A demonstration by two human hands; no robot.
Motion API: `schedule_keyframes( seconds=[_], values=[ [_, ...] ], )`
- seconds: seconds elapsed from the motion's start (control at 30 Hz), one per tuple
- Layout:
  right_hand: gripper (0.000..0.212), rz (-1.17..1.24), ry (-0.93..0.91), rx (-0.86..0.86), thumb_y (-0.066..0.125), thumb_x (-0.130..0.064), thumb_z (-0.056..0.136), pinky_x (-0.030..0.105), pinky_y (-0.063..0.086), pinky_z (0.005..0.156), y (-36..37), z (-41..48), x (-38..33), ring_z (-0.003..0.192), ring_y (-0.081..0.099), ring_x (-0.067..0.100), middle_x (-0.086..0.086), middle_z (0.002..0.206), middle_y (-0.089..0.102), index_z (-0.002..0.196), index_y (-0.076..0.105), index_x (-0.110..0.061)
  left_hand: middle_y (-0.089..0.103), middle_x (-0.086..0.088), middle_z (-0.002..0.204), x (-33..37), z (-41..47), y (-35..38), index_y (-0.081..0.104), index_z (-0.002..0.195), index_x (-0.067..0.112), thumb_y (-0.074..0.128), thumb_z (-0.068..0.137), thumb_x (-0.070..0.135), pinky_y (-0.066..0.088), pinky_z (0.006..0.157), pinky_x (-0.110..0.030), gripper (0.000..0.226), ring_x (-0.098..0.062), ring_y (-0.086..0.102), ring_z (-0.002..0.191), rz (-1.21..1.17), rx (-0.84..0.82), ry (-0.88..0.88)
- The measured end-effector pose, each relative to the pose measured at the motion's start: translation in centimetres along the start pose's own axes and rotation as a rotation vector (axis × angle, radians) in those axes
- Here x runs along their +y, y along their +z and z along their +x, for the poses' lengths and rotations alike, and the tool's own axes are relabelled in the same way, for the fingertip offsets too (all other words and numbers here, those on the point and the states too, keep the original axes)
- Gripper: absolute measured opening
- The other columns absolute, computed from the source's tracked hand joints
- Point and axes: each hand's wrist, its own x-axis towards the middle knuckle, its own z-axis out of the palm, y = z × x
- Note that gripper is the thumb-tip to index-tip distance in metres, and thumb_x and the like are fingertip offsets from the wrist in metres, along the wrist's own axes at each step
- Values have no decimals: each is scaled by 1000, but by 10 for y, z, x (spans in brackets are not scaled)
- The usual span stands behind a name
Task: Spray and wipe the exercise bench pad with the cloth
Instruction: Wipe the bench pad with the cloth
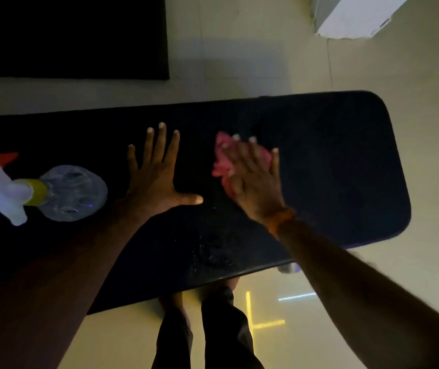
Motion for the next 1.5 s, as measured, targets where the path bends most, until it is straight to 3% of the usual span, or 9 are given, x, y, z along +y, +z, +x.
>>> schedule_keyframes(
  seconds=[0.13, 0.3, 0.47, 0.6, 0.77, 0.9, 1.07, 1.23, 1.5],
  values=[
    [63, 134, 519, 96, 14, -42, 106, 64, -4, 125, -8, 61, -5, 160, -7, 26, -2, 174, -2, 166, 5, -25, -32, -6, 167, -1, 1, 6, -20, 161, 25, 66, 54, 92, -10, 121, -61, 152, -27, -29, 154, 5, 1, -14],
    [59, -4, -169, -55, 22, -40, 107, 65, 1, 125, -9, 44, -1, 161, -1, 23, -6, 174, 6, 165, 15, -34, -29, -6, 168, -1, 1, 4, -18, 162, 25, 62, 52, 95, -7, 122, -62, 153, -26, -28, 155, -4, -9, -29],
    [64, 110, 407, 86, 15, -40, 104, 64, -7, 125, -8, 103, -34, 160, -6, 28, -3, 174, 0, 165, 5, -25, -39, -2, 164, 0, 3, 3, -24, 160, 26, 63, 53, 95, -9, 122, -61, 154, -24, -34, 152, 4, -33, -37],
    [59, 17, -200, -59, 17, -41, 109, 64, 0, 125, -7, 86, -28, 161, -4, 25, -3, 174, 2, 166, 8, -29, -33, -3, 167, 3, -4, 0, -19, 161, 21, 68, 54, 91, -7, 124, -58, 155, -23, -29, 155, -37, -3, -69],
    [64, 71, 186, 9, 17, -39, 104, 63, -6, 126, -6, 100, -42, 160, -8, 26, -2, 174, -2, 165, 4, -25, -29, -6, 168, 10, -16, 6, -20, 161, 17, 65, 63, 89, -11, 123, -55, 148, -23, -26, 155, -77, 20, -131],
    [59, -18, -468, -175, 24, -37, 108, 65, 2, 125, 4, 74, -58, 161, -2, 24, -5, 174, 6, 166, 12, -30, -22, -8, 170, -1, -54, 19, -13, 163, 14, 55, 63, 92, -8, 123, -56, 144, -25, -20, 157, -121, 89, -221],
    [61, -14, -60, -81, 19, -38, 108, 60, -4, 127, -1, 102, -48, 161, -5, 27, -2, 174, 1, 166, 7, -24, -17, -7, 172, -2, -63, 30, -9, 164, 14, 50, 61, 92, 2, 127, -58, 142, -25, -16, 158, -117, 83, -196],
    [60, 47, -377, -255, 22, -43, 109, 56, 1, 128, -10, 20, -37, 160, -13, 19, -7, 174, -4, 166, 8, -30, -11, -6, 173, 2, -62, 21, 4, 165, 17, 24, 65, 97, -2, 125, -54, 130, -23, -14, 159, -250, 97, -218],
    [66, 419, 208, -156, 70, -17, 94, 47, 48, 107, -44, 35, -31, 135, 47, 30, 10, 149, 47, 154, 42, -14, 33, -8, 159, 28, -48, -1, 47, 149, 21, 54, 91, 67, 34, 112, -53, 74, -30, 28, 147, -459, 238, -353]
  ],
)
